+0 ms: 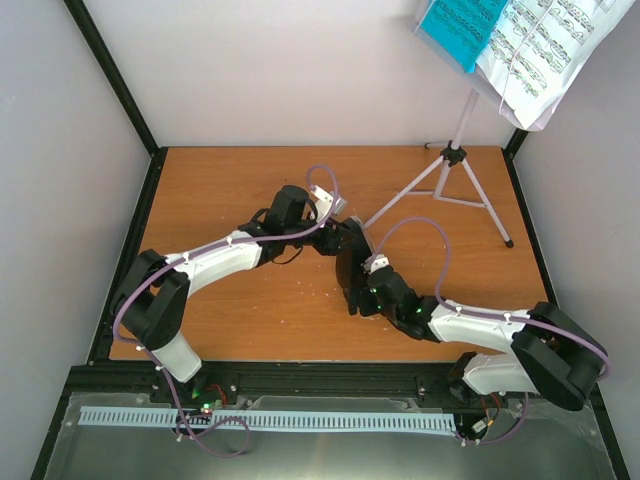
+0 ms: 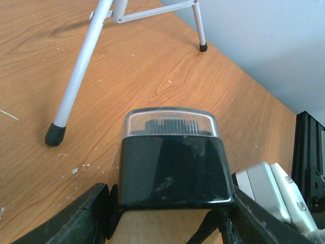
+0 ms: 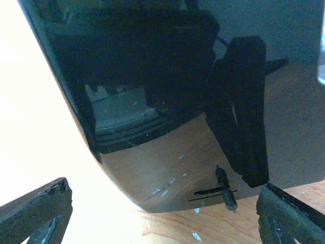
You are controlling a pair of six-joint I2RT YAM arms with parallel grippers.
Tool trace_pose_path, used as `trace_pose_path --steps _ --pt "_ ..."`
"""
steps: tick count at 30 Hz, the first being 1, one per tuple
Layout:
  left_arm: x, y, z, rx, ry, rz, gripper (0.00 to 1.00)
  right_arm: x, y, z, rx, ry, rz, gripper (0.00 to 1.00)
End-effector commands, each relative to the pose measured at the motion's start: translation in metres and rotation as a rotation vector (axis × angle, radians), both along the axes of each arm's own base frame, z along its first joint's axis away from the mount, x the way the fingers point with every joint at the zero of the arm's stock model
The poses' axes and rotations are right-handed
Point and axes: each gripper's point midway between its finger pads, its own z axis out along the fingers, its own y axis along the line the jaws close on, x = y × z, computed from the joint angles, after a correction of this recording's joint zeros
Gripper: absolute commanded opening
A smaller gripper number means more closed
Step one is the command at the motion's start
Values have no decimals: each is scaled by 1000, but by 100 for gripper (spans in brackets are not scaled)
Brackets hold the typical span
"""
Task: Pack up the instrument practice props
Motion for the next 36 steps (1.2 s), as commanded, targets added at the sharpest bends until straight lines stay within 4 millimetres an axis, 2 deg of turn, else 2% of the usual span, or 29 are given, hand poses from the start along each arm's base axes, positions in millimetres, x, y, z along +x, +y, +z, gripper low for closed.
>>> trace_pose_path --steps 1,5,13,15,16,18,19,23,26,31,33,36 --pt "6 -3 11 -22 34 21 39 8 9 8 -7 -37 4 96" --pt "6 -4 9 -25 43 24 38 11 11 7 -30 -49 -7 87" --pt "6 -4 8 -28 49 22 37 14 10 2 -58 -50 -35 42" --pt "6 -4 8 -27 49 22 37 15 10 2 -59 -49 -36 34" --pt "6 -4 8 -26 47 21 37 14 10 1 -61 -46 -35 34" --pt "5 -4 8 -24 42 16 37 14 11 1 -60 -47 -33 35" --pt "4 -4 9 -22 33 8 37 14 11 2 -59 -49 -32 38" --pt "-5 -1 16 -12 -76 -62 38 12 7 14 -44 -70 -32 68" --pt "-15 3 15 24 -163 -120 39 10 -2 30 -32 -104 -45 82" --pt "-30 3 16 65 -253 -187 40 8 -23 54 4 -151 -87 90" --pt "-33 4 17 72 -284 -189 41 10 -37 56 29 -140 -128 91" --pt "-36 2 13 115 -337 -177 48 15 -60 48 81 -113 -202 87"
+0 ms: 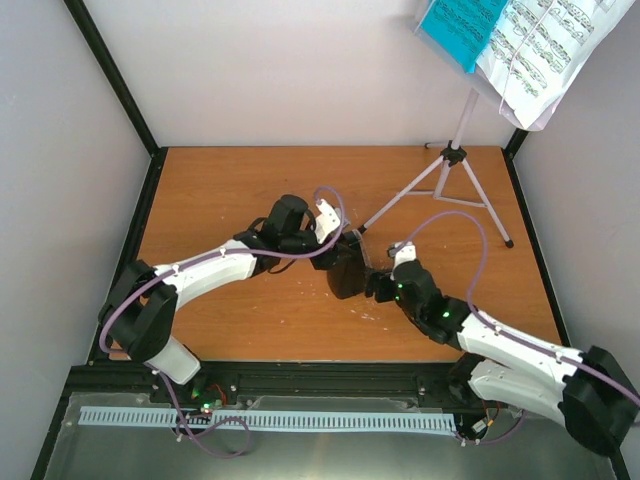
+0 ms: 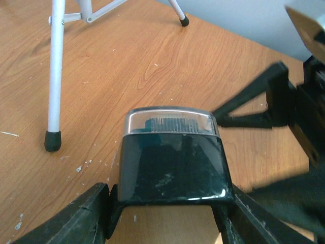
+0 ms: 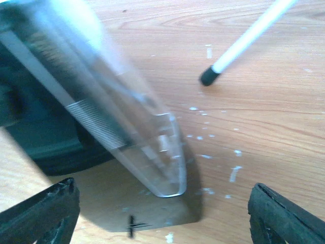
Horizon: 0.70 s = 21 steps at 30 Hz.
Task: Pack up the instrument practice props
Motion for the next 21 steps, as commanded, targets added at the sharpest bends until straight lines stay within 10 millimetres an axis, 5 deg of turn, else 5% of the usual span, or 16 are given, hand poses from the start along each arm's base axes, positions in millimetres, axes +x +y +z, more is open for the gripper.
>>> trace_pose_path --steps 1,5,9,15,21 --pt "-11 -4 12 25 -139 -36 51 1 -41 -28 31 88 -109 86" --pt "-16 -7 11 13 -124 -41 73 8 -62 -49 89 167 -167 82" --pt "-16 -5 22 -19 -147 -6 98 15 -58 -62 89 214 -147 80" --pt "-28 7 96 -199 -178 39 100 37 -43 -75 -21 247 -84 76" --pt "2 54 134 -248 -74 221 99 30 -14 -84 -53 266 70 71"
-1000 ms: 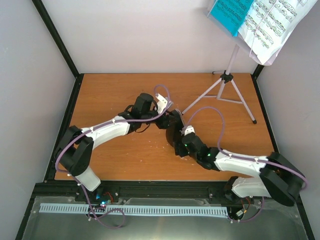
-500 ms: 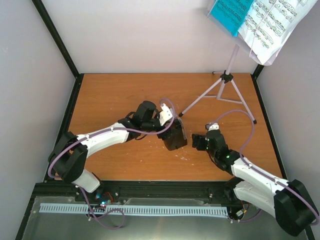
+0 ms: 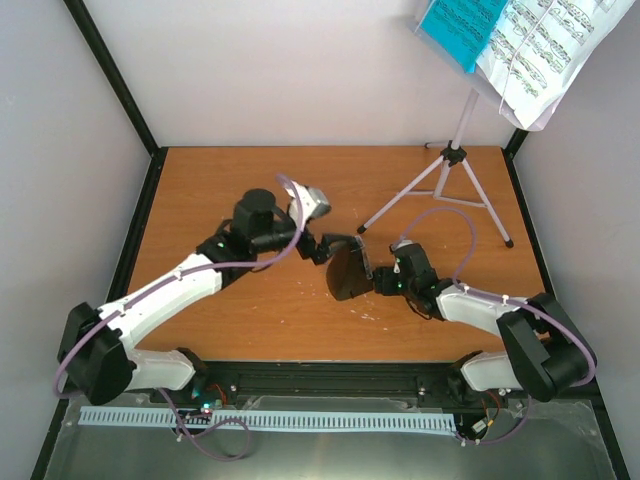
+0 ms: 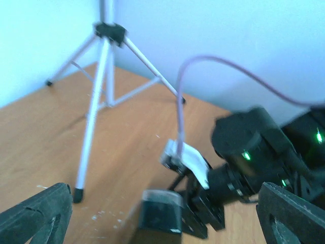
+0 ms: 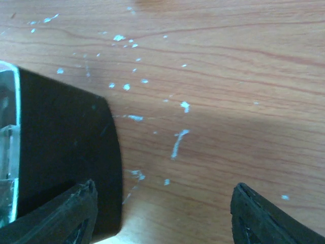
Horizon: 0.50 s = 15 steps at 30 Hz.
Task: Pack up the instrument practice props
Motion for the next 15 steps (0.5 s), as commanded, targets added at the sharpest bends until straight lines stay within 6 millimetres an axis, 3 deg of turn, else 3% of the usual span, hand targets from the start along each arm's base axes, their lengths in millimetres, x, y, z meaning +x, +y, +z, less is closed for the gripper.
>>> trace_pose_path --steps 1,7,10,13,15 --pt "28 40 39 -92 96 146 99 -8 37 11 41 -43 180 71" --pt "44 78 56 -94 46 258 99 -44 117 17 98 -60 432 66" --pt "50 87 62 -95 29 285 100 -47 154 19 83 -88 465 62" --pt "52 94 71 -83 -1 306 100 -40 173 25 63 -133 451 61" --pt "49 100 74 -58 -15 319 99 -38 171 33 59 -164 442 61"
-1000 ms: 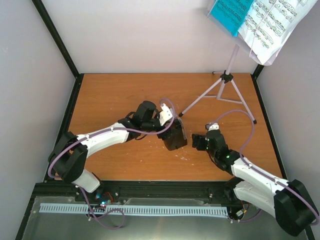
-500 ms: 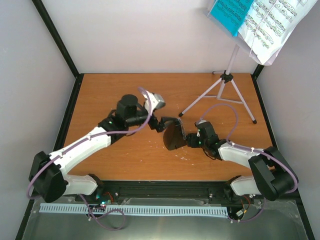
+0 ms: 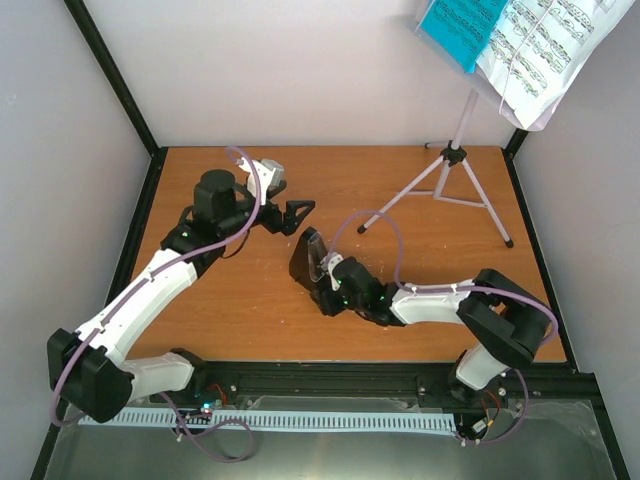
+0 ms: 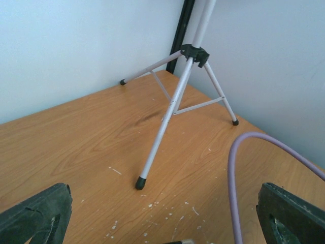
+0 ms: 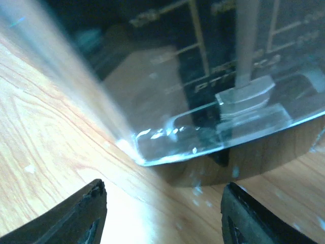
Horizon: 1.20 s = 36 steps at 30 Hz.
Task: Pack up the instrument practice props
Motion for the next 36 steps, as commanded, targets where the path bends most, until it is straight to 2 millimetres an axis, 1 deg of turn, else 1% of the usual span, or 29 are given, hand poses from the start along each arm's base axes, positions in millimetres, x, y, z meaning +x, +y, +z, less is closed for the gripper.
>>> trace_pose_path --steps 1,3,5,8,9,11,12,13,16,17,21,22,23,26,28,31,32,34,36 --pt "-3 17 35 27 -76 45 100 16 5 31 35 -122 -44 61" --pt "-5 23 35 58 -93 63 99 13 -6 39 11 -154 -42 62" --pt "-5 29 32 81 -109 90 100 14 -22 45 -6 -171 -58 63" --pt "-5 35 31 79 -134 119 99 25 -47 53 53 -140 -81 67" --pt "-5 35 30 75 -138 122 100 32 -54 56 72 -131 -91 67" --pt "-5 35 27 69 -142 124 99 43 -60 62 112 -121 -83 69" --pt "-5 36 24 73 -140 122 99 47 -57 67 145 -120 -47 70" --pt "-4 35 27 67 -162 120 99 47 -52 71 181 -119 12 73" --pt "-6 33 23 68 -183 103 100 43 -32 79 257 -137 203 85" --pt "-7 32 21 66 -188 94 99 44 -27 79 265 -148 247 87" --pt "-9 26 17 63 -184 50 99 54 -11 81 273 -208 348 88" --pt "-9 26 16 65 -183 52 99 57 -6 75 271 -201 365 88" --pt "-9 27 15 67 -183 56 100 60 -2 76 278 -206 382 88" --pt "-10 28 15 72 -189 57 99 67 8 63 276 -184 414 88" --pt "-11 28 15 73 -198 55 99 66 15 58 291 -153 441 88" --pt "-12 31 17 77 -209 66 99 52 25 53 292 -138 468 86" --pt "-12 32 17 80 -210 72 100 46 28 49 285 -129 472 83" --pt "-12 34 18 83 -217 84 99 36 32 41 275 -118 459 73" --pt "-12 35 18 83 -219 90 99 32 35 33 261 -134 420 67"
